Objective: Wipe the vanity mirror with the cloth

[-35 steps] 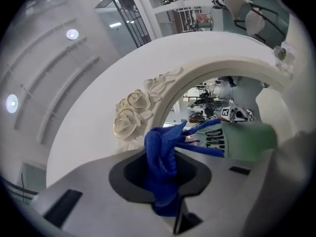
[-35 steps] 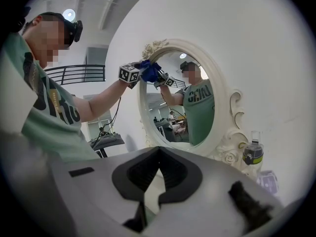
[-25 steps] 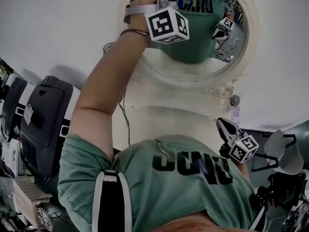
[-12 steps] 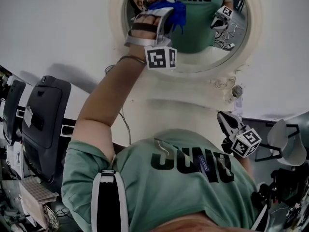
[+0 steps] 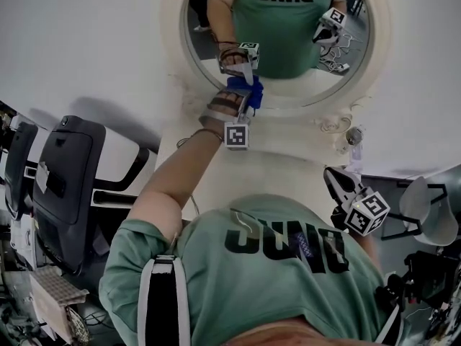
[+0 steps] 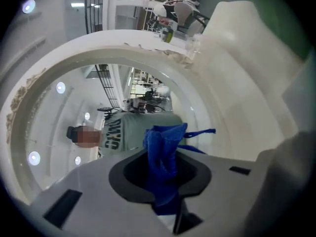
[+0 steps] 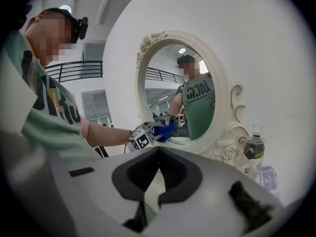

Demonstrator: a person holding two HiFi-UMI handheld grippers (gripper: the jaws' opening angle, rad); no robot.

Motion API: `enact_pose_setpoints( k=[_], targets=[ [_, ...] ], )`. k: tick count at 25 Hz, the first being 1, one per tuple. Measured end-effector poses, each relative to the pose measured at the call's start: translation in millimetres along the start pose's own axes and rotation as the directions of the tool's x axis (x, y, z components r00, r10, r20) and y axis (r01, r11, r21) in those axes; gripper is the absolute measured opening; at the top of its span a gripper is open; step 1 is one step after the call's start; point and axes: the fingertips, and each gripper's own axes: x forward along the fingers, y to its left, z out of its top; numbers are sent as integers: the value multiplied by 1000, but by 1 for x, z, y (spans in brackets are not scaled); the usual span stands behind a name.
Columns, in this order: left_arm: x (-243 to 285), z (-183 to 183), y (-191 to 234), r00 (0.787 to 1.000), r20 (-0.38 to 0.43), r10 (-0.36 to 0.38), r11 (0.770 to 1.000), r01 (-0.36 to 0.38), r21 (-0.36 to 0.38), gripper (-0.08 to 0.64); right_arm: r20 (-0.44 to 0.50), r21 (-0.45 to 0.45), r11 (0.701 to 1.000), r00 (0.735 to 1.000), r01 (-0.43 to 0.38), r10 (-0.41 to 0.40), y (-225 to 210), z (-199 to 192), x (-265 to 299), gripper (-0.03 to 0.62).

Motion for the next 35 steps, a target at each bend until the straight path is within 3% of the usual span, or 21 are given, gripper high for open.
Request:
enact_pose_setpoints(
  k=[4,7,10,13,15,17,18,21,23,25,28,35],
  targets=[
    [5,-15,-47,994,-34,-102,995,102,-4,83,-5,5,1000,1000,13,-13,-2,-1,-2,8],
    [7,-16,-48,993,-40,-111,993,109,-39,83,6,15,1000,1000,19,-19,-5,-2,-4,8],
    [10,-16,-51,985,-47,-168,984,164,-75,83,16,3,1000,1000,12,-12,-3,3,-1,8],
    [3,-8,-45,976,-47,-213,976,211,-56,84,15,-13,1000,1000,4,-4,1,6,0,8],
    [-12,9,-4,991,0,-132,990,132,-47,86,14,-10,1000,1000,11,-11,-1,4,-2,8],
    [-33,28,72,998,57,15,996,-9,-92,87,15,0,1000,1000,19,-19,-4,4,-4,8],
    [-45,37,119,992,81,98,988,-87,-124,87,17,3,1000,1000,20,-20,-5,5,-4,8],
    [-86,53,262,939,119,323,932,-294,-214,87,27,-8,1000,1000,8,-7,-3,8,0,8],
    [-114,57,345,899,121,422,887,-381,-261,87,33,-19,1000,999,-6,6,0,10,4,8],
    [-126,55,400,875,105,473,859,-431,-277,87,41,-21,1000,999,-12,13,2,10,5,8],
    [-118,48,434,869,53,492,854,-470,-223,87,52,-4,1000,999,-4,4,-1,9,3,8],
    [-92,41,445,869,-31,494,853,-491,-177,89,67,10,1000,998,6,-7,-7,9,0,8]
  ],
)
